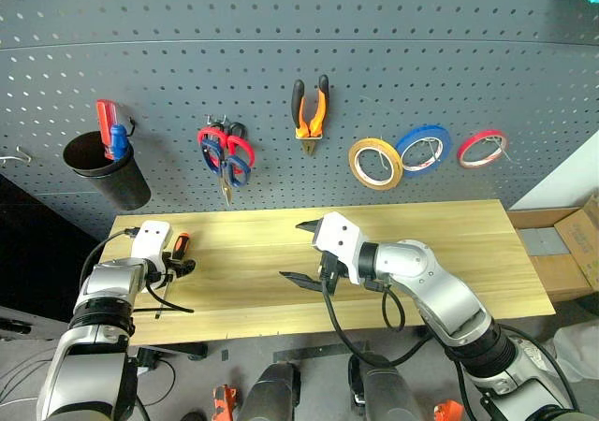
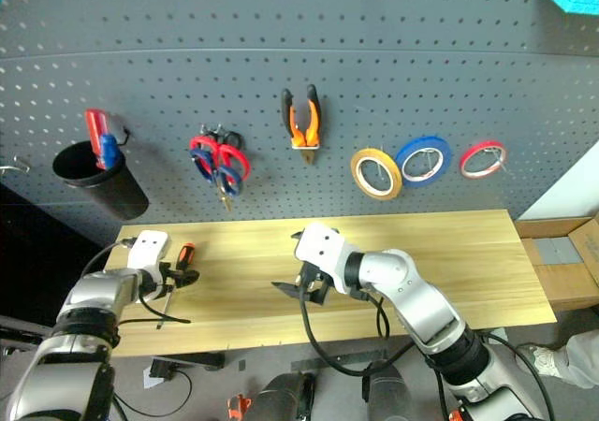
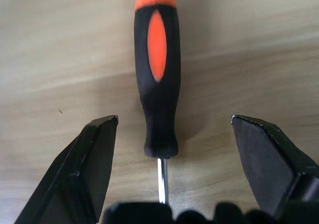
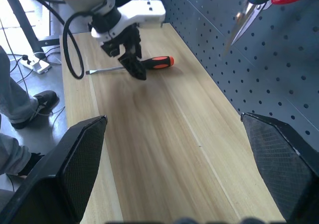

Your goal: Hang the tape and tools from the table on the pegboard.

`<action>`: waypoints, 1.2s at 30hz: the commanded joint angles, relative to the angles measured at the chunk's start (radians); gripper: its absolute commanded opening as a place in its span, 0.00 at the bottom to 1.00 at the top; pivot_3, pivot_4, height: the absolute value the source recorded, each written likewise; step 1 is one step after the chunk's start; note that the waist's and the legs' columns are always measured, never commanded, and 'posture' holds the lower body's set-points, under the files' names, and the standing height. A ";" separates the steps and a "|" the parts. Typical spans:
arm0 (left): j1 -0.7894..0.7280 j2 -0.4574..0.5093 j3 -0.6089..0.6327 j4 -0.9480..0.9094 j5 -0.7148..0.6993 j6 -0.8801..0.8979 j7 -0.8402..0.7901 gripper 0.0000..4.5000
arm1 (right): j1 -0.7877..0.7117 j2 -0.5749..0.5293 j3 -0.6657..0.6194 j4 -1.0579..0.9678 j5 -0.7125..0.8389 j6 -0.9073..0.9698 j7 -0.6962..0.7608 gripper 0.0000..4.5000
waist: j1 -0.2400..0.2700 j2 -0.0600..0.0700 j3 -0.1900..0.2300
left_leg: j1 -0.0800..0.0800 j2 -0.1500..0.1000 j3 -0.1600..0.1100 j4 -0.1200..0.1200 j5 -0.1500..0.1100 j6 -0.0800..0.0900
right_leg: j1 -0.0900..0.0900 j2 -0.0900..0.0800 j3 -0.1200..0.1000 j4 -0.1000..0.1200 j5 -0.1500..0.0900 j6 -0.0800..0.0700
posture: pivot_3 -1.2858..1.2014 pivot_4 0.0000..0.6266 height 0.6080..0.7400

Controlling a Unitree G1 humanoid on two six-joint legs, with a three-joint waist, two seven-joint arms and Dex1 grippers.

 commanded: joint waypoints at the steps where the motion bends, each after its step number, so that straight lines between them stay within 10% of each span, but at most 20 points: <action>1: -0.009 -0.001 0.017 0.037 0.013 -0.017 0.036 0.79 | 0.001 0.001 -0.023 -0.050 0.004 -0.002 -0.004 1.00 | 0.000 0.000 0.000 | 0.000 0.000 0.000 0.000 0.000 0.000 | 0.000 0.000 0.000 0.000 0.000 0.000 | 0.51 0.44 1.00; 11: 0.123 0.000 0.079 -0.201 -0.025 0.018 0.070 0.10 | -0.004 0.028 -0.086 -0.063 0.079 -0.048 0.029 1.00 | -0.004 0.000 0.000 | 0.000 0.000 0.000 0.000 0.000 0.000 | 0.000 0.000 0.001 0.000 0.000 0.000 | 0.51 0.42 1.00; 18: 0.553 0.003 0.209 -0.969 -0.085 -0.019 0.063 0.10 | -0.034 0.043 -0.226 -0.112 0.299 -0.043 0.134 1.00 | 0.001 0.002 0.007 | -0.002 0.002 0.000 -0.002 0.000 0.000 | 0.000 0.001 0.001 -0.004 0.000 0.000 | 0.52 0.41 1.00; 22: 0.671 -0.192 0.334 -1.176 -0.138 -0.281 0.174 0.10 | -0.057 0.070 -0.250 -0.087 0.313 -0.113 0.132 1.00 | 0.026 0.008 0.010 | -0.001 0.002 -0.001 -0.002 -0.002 0.004 | 0.002 0.000 -0.001 -0.006 0.000 -0.001 | 0.53 0.39 1.00; 28: 0.690 -0.332 0.362 -1.287 -0.155 -0.486 0.228 0.10 | -0.073 0.096 -0.260 -0.057 0.313 -0.177 0.125 1.00 | 0.038 0.006 0.009 | -0.001 0.002 -0.001 -0.001 0.000 -0.001 | 0.002 0.000 -0.002 -0.006 0.001 -0.001 | 0.54 0.37 1.00; 36: 0.410 -0.223 0.391 -1.250 -0.190 -0.474 0.255 0.10 | -0.113 0.106 -0.265 -0.013 0.304 -0.231 0.130 1.00 | 0.051 0.004 0.006 | -0.001 0.001 -0.001 0.000 0.001 -0.001 | 0.002 0.001 -0.001 -0.004 0.001 0.000 | 0.54 0.31 1.00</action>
